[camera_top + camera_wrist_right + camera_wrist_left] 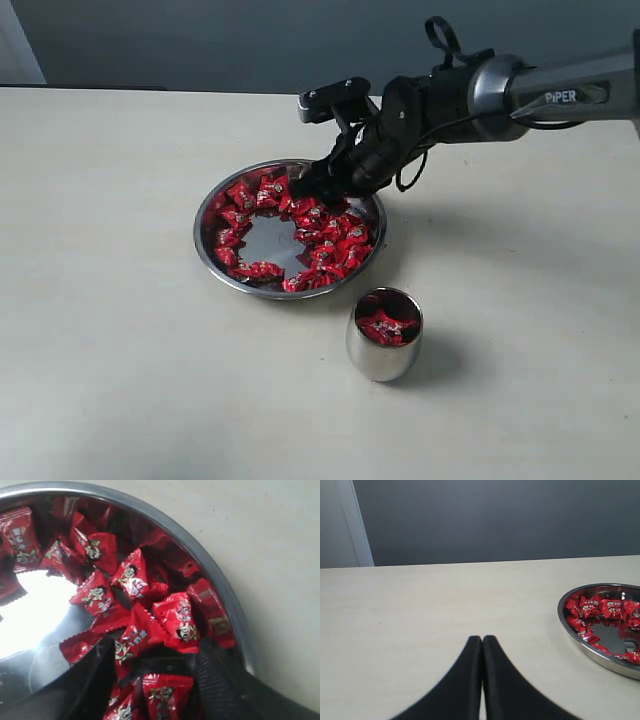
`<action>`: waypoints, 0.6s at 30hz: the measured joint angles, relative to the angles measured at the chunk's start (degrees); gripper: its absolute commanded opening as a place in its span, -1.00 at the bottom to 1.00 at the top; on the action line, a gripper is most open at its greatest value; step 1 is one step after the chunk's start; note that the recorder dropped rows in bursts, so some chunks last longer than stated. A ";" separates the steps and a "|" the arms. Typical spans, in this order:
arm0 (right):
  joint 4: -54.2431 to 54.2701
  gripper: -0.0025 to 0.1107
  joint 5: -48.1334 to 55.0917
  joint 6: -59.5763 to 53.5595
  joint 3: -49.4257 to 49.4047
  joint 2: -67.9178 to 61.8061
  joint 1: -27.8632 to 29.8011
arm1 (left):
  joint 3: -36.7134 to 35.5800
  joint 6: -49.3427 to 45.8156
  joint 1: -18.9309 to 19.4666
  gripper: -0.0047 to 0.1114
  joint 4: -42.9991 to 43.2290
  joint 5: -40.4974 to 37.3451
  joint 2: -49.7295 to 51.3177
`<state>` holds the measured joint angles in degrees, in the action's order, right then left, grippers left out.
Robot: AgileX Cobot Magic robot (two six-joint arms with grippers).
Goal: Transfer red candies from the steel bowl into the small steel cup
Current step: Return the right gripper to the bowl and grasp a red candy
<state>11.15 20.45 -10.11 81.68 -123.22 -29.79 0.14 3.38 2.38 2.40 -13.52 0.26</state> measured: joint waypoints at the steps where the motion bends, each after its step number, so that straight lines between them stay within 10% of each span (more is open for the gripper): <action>1: 0.00 -0.08 -0.28 0.00 0.00 -0.34 0.00 | 0.00 0.00 0.00 -0.91 0.00 0.00 0.00; 18: 0.00 -0.17 -4.68 0.00 0.00 -2.40 0.00 | 0.00 0.00 0.00 -0.91 0.00 0.00 0.00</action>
<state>11.15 15.78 -10.11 81.68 -125.62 -29.79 0.14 3.38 2.38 2.40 -13.52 0.26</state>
